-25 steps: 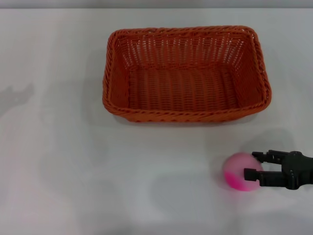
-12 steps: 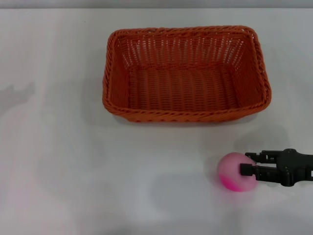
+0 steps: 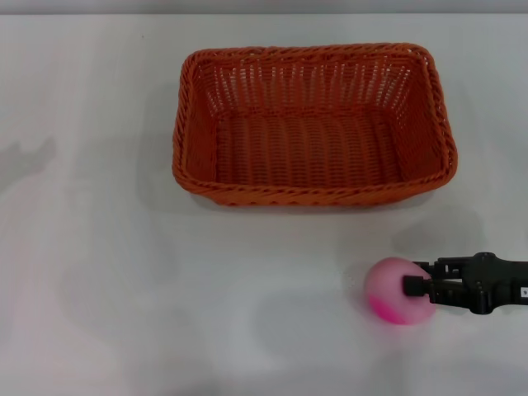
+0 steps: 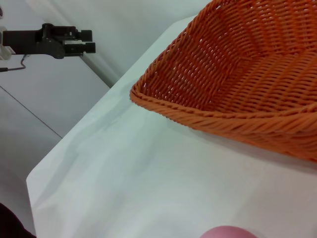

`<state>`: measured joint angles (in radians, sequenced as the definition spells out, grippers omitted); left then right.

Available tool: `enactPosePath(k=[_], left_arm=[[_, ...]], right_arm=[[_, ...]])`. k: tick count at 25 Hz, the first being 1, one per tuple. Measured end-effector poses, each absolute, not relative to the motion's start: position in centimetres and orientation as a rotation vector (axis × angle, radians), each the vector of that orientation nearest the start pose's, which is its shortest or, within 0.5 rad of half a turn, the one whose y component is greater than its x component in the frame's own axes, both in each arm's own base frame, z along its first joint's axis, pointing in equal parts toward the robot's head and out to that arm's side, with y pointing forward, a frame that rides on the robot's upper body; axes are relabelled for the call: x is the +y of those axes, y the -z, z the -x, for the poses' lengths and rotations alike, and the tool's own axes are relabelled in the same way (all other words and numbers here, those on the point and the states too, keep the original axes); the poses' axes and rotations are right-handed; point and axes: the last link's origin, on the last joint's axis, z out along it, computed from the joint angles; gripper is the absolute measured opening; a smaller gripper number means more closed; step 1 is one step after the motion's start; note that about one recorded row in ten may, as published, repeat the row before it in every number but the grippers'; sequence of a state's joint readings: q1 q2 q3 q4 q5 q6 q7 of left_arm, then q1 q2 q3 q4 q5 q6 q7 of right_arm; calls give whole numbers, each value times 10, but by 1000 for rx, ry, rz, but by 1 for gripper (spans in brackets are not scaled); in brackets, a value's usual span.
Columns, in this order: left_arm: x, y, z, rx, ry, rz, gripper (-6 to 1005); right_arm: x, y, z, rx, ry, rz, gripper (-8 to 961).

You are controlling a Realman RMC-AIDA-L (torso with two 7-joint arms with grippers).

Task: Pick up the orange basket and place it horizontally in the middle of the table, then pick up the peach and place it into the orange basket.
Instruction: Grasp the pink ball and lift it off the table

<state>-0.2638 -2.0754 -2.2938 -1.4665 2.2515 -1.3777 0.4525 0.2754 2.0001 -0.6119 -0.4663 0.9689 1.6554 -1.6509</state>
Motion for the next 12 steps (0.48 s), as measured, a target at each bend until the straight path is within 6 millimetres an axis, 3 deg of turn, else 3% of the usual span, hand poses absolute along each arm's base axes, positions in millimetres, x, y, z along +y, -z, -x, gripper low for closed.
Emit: enactPosePath(k=[12], left_arm=[[327, -122, 280, -1526, 427, 1900, 556]], right_arm=[[223, 3, -357, 1359, -619, 2622, 318]])
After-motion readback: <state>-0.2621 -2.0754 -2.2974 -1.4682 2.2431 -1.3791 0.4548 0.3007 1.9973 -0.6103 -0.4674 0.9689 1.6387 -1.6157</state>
